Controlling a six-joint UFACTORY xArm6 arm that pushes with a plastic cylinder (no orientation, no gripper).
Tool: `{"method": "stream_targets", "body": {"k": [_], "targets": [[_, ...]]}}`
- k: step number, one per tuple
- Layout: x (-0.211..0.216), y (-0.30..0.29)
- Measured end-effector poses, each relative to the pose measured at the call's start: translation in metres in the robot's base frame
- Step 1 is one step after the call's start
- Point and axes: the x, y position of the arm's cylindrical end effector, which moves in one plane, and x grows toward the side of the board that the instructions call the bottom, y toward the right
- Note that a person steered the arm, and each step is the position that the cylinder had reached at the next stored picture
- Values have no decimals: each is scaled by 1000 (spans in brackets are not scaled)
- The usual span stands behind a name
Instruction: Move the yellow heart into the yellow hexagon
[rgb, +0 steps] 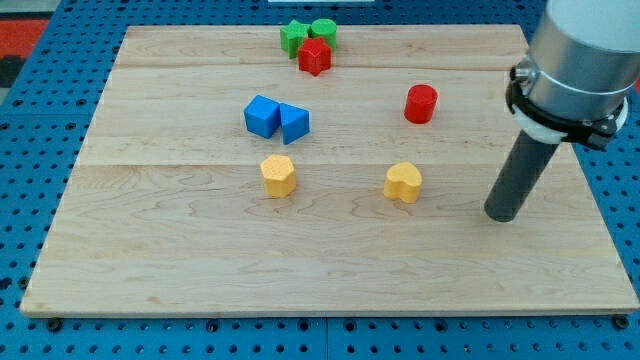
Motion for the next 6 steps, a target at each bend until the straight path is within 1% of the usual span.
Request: {"method": "stream_targets", "body": {"k": [1, 2, 3, 4, 6], "targets": [[-12, -22], [-13, -47], [-13, -49], [-13, -19], [-13, 91]]}}
